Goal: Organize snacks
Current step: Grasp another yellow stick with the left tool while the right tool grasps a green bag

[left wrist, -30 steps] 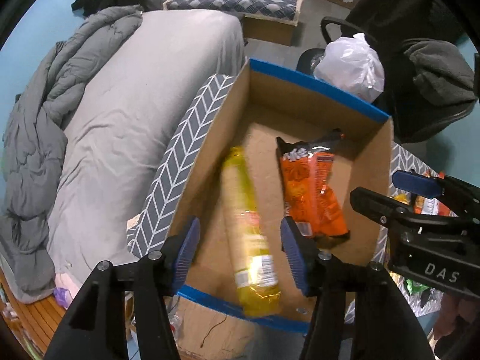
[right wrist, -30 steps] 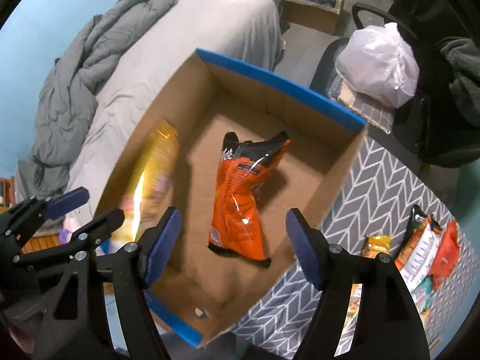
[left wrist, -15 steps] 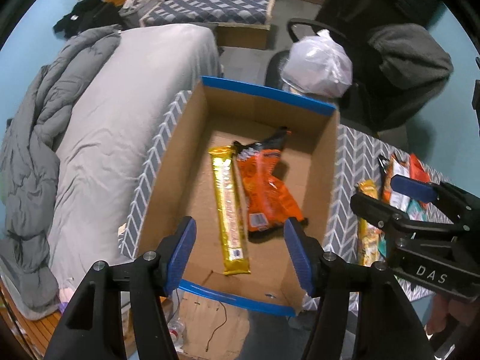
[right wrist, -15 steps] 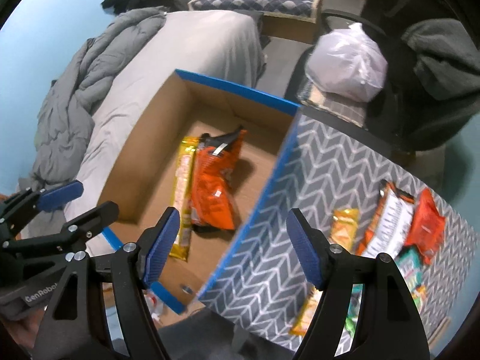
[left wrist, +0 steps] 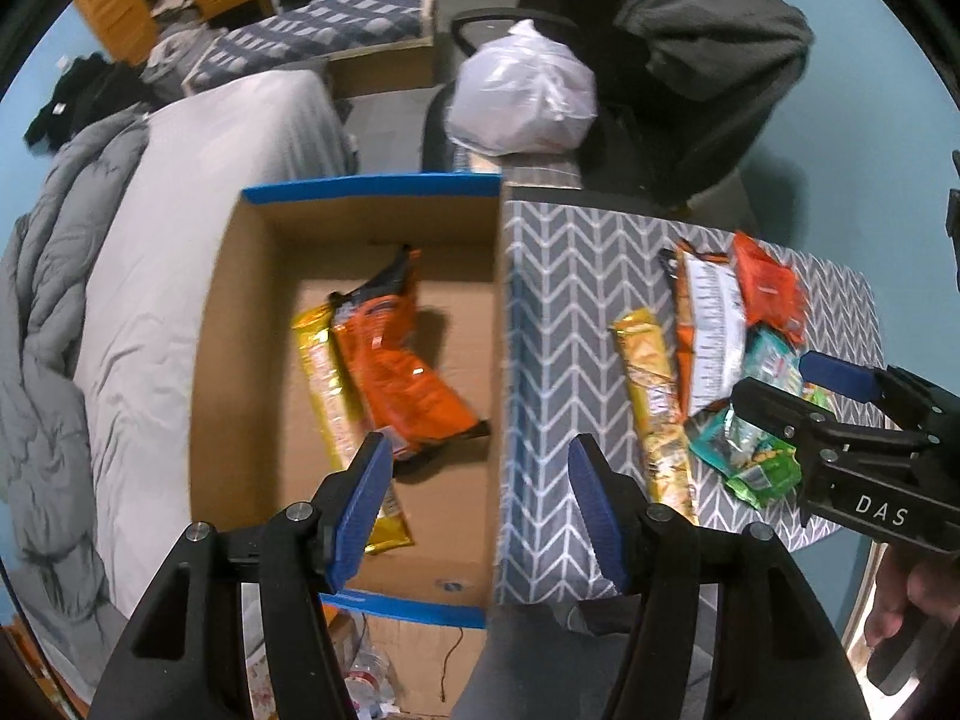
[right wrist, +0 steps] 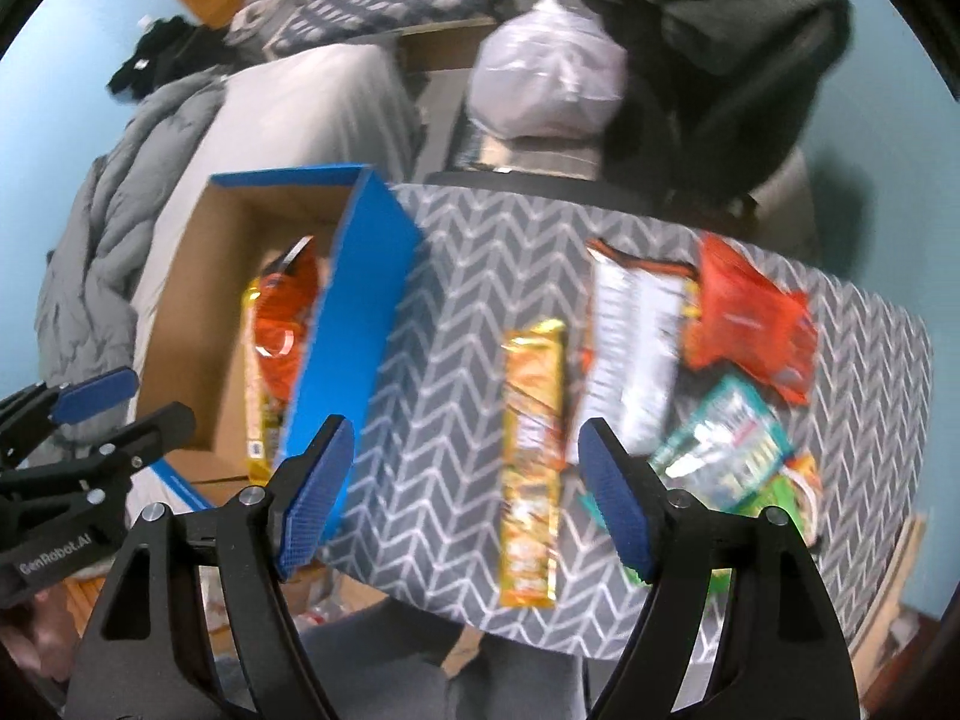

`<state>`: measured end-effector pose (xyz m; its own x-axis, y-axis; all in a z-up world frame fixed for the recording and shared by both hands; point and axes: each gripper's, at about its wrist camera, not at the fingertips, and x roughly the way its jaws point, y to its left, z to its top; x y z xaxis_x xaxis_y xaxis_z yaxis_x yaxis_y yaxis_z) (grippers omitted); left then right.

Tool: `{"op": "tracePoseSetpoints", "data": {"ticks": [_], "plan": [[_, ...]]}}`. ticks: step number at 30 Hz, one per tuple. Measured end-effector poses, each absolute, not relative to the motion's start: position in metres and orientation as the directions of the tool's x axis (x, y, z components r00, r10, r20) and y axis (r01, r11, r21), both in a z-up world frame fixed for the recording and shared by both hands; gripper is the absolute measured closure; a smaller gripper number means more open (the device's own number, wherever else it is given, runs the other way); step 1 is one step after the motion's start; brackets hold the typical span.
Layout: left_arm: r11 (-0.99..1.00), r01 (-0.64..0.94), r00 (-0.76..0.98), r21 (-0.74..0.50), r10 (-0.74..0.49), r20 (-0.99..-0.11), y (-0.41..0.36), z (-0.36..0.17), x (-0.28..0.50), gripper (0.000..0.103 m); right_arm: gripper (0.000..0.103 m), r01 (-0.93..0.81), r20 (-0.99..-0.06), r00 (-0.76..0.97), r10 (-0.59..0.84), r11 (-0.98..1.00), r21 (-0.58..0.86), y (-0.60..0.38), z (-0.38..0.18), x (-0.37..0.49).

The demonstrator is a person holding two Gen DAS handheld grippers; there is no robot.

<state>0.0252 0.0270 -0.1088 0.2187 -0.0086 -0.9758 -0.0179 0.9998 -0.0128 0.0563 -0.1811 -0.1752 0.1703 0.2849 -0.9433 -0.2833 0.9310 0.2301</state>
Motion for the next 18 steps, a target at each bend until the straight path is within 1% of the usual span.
{"op": "tracePoseSetpoints", "data": {"ticks": [7, 11, 18], "plan": [[0.997, 0.071, 0.210, -0.009, -0.024, -0.977, -0.010, -0.111, 0.033, 0.040, 0.025, -0.187, -0.949, 0.182, 0.256, 0.957, 0.222, -0.229, -0.179, 0.046], [0.994, 0.111, 0.203, -0.021, -0.043, -0.978, -0.028, -0.113, 0.036, 0.034, 0.025, -0.139, -0.953, 0.182, 0.243, 0.966, 0.220, -0.249, -0.181, 0.039], [0.987, 0.152, 0.158, -0.044, -0.069, -0.985, -0.053, -0.128, 0.038, 0.032, 0.025, -0.037, -0.958, 0.182, 0.222, 0.975, 0.219, -0.285, -0.187, 0.026]]}}
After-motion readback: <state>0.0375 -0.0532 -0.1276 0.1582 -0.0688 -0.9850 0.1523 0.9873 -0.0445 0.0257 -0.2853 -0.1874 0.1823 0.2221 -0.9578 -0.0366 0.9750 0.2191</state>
